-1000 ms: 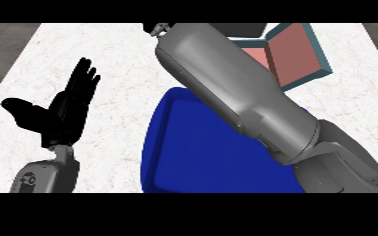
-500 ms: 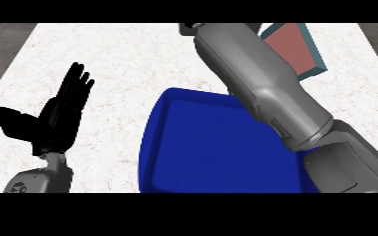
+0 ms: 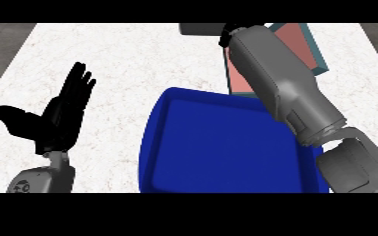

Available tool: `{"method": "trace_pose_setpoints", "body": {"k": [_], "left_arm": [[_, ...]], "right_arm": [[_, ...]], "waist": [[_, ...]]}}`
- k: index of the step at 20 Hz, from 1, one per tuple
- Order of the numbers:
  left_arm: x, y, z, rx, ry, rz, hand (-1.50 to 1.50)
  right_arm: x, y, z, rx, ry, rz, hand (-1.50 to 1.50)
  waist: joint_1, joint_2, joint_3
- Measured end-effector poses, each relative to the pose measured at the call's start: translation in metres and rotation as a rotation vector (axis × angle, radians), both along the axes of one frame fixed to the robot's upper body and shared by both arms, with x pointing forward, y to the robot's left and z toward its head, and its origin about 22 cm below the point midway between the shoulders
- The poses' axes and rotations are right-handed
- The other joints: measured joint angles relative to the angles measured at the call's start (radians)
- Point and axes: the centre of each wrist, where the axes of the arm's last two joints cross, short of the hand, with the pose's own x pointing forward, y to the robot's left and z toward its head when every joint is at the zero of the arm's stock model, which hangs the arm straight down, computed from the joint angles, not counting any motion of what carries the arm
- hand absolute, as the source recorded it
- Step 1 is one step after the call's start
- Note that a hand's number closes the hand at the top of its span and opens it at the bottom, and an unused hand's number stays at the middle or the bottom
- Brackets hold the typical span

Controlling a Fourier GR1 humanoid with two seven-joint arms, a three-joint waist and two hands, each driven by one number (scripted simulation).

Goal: Pick the bell pepper from the tray and place it in the cardboard box

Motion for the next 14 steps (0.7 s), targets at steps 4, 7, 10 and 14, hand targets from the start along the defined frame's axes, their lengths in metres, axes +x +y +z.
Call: {"method": "trace_pose_setpoints", "body": {"k": [4,7,10,14], "left_arm": [[0.002,0.003,0.0,0.001,-0.005,0.005,0.0],[0.001,-0.002,0.001,0.001,-0.008,0.0,0.0],[-0.003,-0.004,0.001,0.0,-0.01,-0.005,0.0],[-0.002,-0.002,0.001,0.002,0.0,-0.004,0.0]], "right_arm": [[0.002,-0.026,-0.024,0.059,0.135,-0.036,-1.5],[0.003,-0.042,-0.033,0.107,0.088,-0.022,-1.5],[0.004,-0.052,-0.03,0.122,-0.065,0.018,-1.5],[0.004,-0.054,-0.016,0.164,-0.31,0.083,-1.5]], "waist": [[-0.002,0.001,0.001],[0.001,0.001,0.001],[0.002,0.001,0.001],[-0.002,-0.001,0.002]]}}
